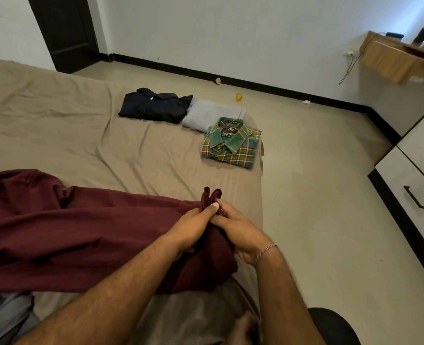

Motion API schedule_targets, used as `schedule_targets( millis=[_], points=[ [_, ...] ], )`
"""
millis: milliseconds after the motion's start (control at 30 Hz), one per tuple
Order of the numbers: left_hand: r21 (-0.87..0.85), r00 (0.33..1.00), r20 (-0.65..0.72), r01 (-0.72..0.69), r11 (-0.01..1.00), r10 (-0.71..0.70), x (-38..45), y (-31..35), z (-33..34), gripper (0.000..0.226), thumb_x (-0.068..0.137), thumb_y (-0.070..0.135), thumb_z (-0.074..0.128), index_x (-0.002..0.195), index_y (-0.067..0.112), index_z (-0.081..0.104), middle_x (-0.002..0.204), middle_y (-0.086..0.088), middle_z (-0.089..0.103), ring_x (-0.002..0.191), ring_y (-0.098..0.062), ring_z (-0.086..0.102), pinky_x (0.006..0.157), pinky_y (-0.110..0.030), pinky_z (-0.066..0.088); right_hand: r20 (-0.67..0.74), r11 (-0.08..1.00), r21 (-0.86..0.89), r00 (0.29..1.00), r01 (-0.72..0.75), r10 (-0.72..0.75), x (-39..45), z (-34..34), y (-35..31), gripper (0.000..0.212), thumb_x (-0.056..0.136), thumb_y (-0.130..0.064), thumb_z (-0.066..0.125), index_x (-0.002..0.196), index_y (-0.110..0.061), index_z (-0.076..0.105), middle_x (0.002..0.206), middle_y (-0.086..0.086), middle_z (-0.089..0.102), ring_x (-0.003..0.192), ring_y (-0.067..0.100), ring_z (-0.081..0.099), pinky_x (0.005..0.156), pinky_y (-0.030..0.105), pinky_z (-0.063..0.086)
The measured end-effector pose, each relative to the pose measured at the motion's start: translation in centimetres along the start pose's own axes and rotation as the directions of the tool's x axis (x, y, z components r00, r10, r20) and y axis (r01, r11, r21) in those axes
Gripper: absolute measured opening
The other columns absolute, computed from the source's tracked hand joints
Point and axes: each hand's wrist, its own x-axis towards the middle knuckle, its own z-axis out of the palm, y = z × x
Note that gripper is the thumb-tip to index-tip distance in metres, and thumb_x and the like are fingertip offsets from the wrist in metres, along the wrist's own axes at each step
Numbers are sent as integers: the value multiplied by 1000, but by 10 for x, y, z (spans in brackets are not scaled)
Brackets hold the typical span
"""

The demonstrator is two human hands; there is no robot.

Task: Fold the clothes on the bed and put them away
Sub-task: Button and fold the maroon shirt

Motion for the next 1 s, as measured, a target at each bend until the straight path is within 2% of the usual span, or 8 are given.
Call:
schedule_targets(
  millis=[67,200,367,467,567,700,833,1000],
  points=[
    [-64,999,35,-28,998,31,3,-3,-1,46,101,62,51,122,27,72,110,1,79,102,-17,76,91,-42,60,6,1000,23,1000,-3,3,-2,7,-2,43,106,-3,45,139,-26,58,123,6,73,111,18,73,92,34,60],
    [-173,992,122,23,985,-1,-1,-3,-13,48,93,62,64,124,25,71,114,-9,78,109,-30,75,103,-58,53,63,980,190,997,-50,38,-6,17,-2,45,108,-6,38,115,-35,72,116,8,77,112,31,73,95,61,56],
    [-438,992,125,59,897,-4,-13,-16,-45,38,91,9,75,127,0,65,117,-24,73,109,-39,71,93,-52,59,126,982,172,990,-78,57,-3,29,5,39,107,-10,39,134,-16,66,132,15,68,119,30,67,96,61,56],
    [-516,998,66,17,857,20,-13,-35,-53,36,94,-10,61,129,-4,64,123,-32,67,106,-41,68,94,-51,59,-45,997,34,997,66,-64,-3,32,-4,35,106,-6,40,118,-9,73,118,12,74,100,26,74,86,45,60],
    [-488,997,-72,-40,872,5,-13,-39,-54,35,94,-17,53,122,-3,68,122,-35,67,99,-40,71,89,-47,62,-355,965,-191,904,181,-240,3,23,-2,28,103,-3,49,104,-15,74,106,10,76,85,18,71,72,33,59],
    [-532,989,-150,-79,843,-2,-28,-32,-64,32,98,-10,48,118,-1,71,111,-28,74,94,-35,74,85,-43,63,-402,933,-323,869,161,-289,14,11,15,28,101,-11,56,118,-27,72,123,-1,70,103,12,69,90,40,61],
    [-451,946,-310,-54,891,-99,-34,-34,-85,27,101,2,49,113,2,73,109,-27,74,94,-36,71,92,-46,59,-57,657,-693,886,297,-460,21,27,28,45,104,-29,56,148,-36,52,158,-8,39,144,7,36,121,31,30],
    [-253,875,-477,-53,966,-77,-38,-46,-113,22,95,1,51,101,-1,72,89,-15,71,86,-29,63,79,-39,51,206,267,-933,966,241,-154,44,71,59,57,106,-56,35,161,-48,19,173,-7,-7,160,19,-5,128,50,-1]
  ],
)
